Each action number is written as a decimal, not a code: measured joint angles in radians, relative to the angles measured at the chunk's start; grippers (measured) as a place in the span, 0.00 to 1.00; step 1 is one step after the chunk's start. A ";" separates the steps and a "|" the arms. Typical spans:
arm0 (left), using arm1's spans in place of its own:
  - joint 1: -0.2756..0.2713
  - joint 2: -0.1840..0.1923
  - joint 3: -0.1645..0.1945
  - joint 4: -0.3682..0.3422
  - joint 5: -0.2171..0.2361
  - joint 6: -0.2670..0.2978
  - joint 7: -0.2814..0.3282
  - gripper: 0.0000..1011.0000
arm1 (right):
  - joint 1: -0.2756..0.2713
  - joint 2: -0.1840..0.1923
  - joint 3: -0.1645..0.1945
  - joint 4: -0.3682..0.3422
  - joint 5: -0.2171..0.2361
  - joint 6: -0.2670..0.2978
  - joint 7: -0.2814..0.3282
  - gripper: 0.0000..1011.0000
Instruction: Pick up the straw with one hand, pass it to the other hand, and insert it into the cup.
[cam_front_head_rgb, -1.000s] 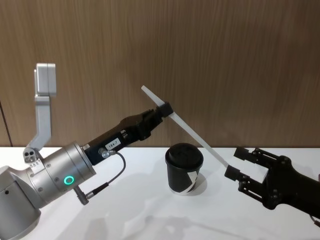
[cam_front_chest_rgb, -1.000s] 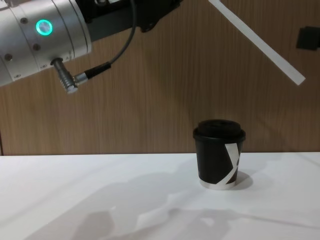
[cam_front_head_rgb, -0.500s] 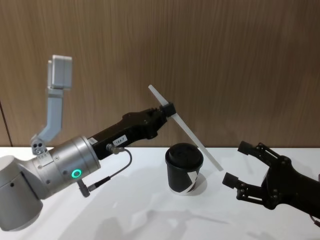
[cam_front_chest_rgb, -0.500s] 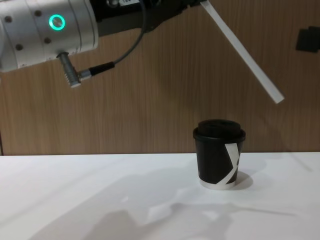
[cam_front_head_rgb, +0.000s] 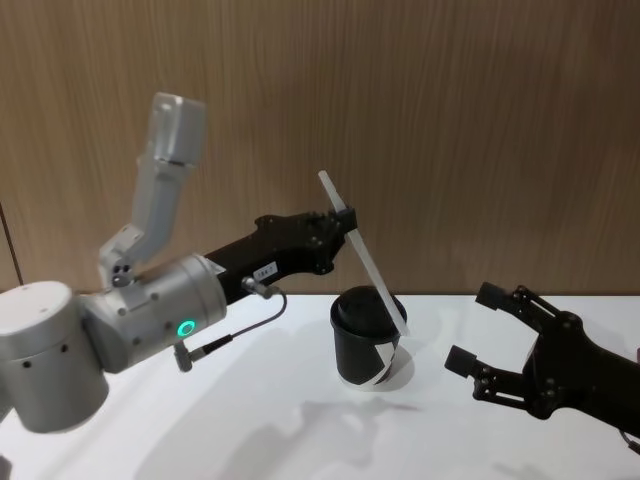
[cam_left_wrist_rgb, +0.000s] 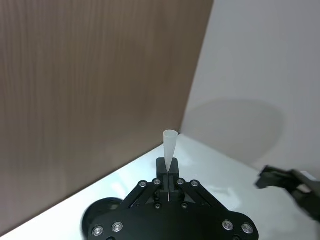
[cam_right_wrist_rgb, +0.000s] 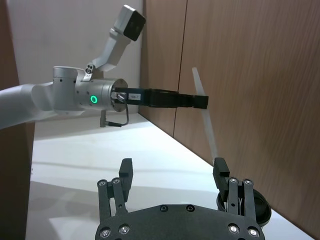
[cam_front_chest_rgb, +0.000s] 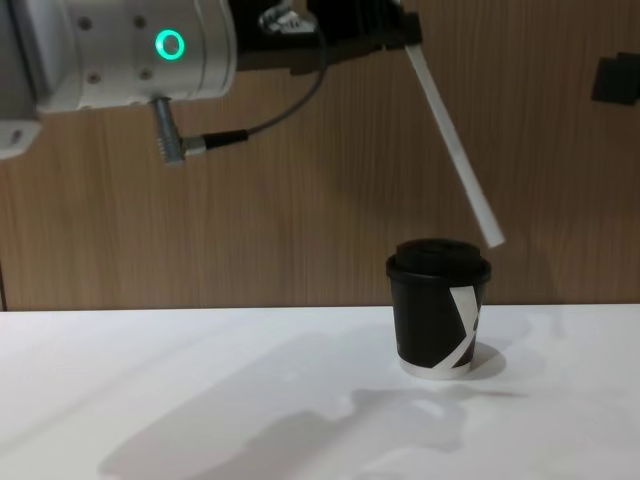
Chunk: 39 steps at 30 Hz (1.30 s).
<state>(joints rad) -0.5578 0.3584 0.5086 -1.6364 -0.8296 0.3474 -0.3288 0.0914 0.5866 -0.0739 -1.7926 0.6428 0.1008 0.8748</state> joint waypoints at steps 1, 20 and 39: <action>-0.012 -0.002 0.012 0.006 0.019 0.003 0.016 0.01 | 0.000 0.000 0.000 0.000 0.000 0.000 0.000 0.99; -0.131 -0.065 0.139 0.123 0.237 -0.013 0.132 0.01 | 0.000 0.000 0.000 0.000 0.000 0.000 0.000 0.99; -0.154 -0.083 0.150 0.112 0.225 -0.031 0.038 0.01 | 0.000 0.000 0.000 0.000 0.000 0.000 0.000 0.99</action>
<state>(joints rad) -0.7116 0.2754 0.6586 -1.5246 -0.6047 0.3166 -0.2904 0.0914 0.5866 -0.0739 -1.7926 0.6428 0.1007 0.8748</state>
